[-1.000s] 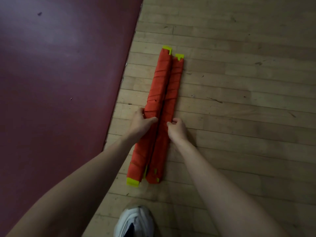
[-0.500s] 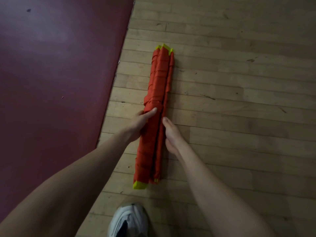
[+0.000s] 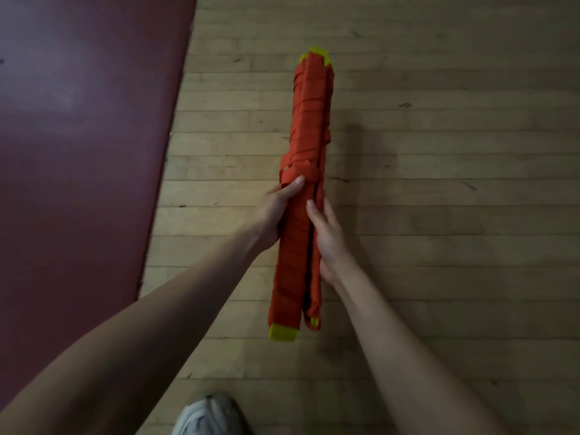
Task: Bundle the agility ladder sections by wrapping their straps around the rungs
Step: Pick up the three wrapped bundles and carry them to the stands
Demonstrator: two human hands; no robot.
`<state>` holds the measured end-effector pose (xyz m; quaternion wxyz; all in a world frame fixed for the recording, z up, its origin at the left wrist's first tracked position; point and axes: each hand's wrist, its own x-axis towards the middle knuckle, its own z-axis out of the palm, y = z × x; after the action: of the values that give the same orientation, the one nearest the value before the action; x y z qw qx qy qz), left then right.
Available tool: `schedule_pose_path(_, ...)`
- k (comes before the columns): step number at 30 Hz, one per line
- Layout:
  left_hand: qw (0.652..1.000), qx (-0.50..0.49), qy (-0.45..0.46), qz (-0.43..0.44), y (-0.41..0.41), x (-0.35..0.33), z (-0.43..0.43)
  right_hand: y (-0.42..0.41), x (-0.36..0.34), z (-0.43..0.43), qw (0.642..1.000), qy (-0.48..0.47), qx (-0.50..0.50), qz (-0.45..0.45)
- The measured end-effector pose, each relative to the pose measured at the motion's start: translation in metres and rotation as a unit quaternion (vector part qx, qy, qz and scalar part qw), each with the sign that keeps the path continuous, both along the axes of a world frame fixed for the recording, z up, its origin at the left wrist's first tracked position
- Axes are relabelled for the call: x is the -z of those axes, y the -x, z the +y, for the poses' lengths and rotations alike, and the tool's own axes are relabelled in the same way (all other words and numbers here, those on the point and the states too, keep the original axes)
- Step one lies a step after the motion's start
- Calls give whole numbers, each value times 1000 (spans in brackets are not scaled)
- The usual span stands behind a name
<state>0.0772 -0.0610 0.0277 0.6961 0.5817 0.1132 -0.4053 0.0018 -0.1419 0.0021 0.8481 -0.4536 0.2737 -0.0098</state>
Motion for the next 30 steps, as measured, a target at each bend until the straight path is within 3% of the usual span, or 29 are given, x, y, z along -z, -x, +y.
schedule_pose_path(7,998,61,32,14,-13,-32,-121,-5,-42,-111,997,56,53,-27)
schedule_pose_path(13,995,95,33,9,18,-133,-208,32,-160,-193,991,98,87,6)
schedule_pose_path(17,992,126,25,-21,43,-255,-264,58,-285,-243,985,104,135,15)
schedule_pose_path(23,978,187,17,-91,79,-492,-365,101,-519,-331,968,139,210,4)
schedule_pose_path(30,951,235,82,-183,146,-762,-498,170,-791,-445,934,217,280,-42)
